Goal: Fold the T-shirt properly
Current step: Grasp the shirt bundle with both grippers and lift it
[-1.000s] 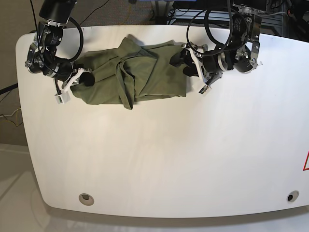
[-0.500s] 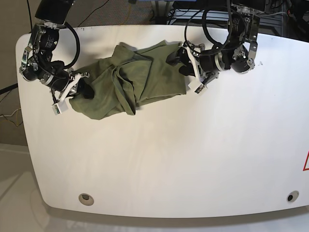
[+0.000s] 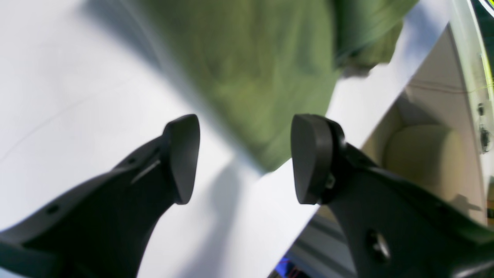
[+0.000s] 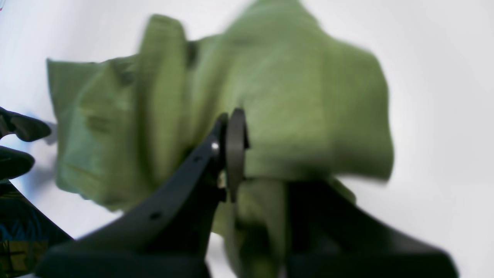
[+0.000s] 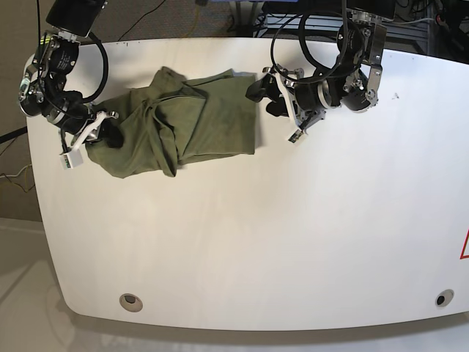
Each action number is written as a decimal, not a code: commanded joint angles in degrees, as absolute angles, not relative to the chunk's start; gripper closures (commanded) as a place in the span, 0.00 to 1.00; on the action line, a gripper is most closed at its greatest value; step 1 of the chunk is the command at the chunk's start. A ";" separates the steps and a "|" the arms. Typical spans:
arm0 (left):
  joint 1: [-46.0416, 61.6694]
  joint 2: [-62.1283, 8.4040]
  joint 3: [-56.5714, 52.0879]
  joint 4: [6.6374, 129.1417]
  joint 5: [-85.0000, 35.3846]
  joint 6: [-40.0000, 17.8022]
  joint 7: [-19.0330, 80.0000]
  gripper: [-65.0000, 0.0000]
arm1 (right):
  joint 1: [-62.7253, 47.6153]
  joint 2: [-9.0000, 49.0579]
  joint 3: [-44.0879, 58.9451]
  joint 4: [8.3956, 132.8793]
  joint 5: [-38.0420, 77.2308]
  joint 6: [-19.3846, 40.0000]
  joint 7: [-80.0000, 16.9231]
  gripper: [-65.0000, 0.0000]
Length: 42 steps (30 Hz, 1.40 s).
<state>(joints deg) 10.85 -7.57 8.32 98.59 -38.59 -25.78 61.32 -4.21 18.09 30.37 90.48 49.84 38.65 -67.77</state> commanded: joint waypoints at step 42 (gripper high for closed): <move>12.07 -15.00 -4.08 98.91 -42.22 -26.32 59.88 0.46 | -7.20 5.84 5.33 112.33 45.18 38.58 -67.84 1.00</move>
<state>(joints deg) 12.47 -14.41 -4.29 97.91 -41.52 -25.93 60.82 -8.62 5.39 6.52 111.35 45.01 38.87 -69.17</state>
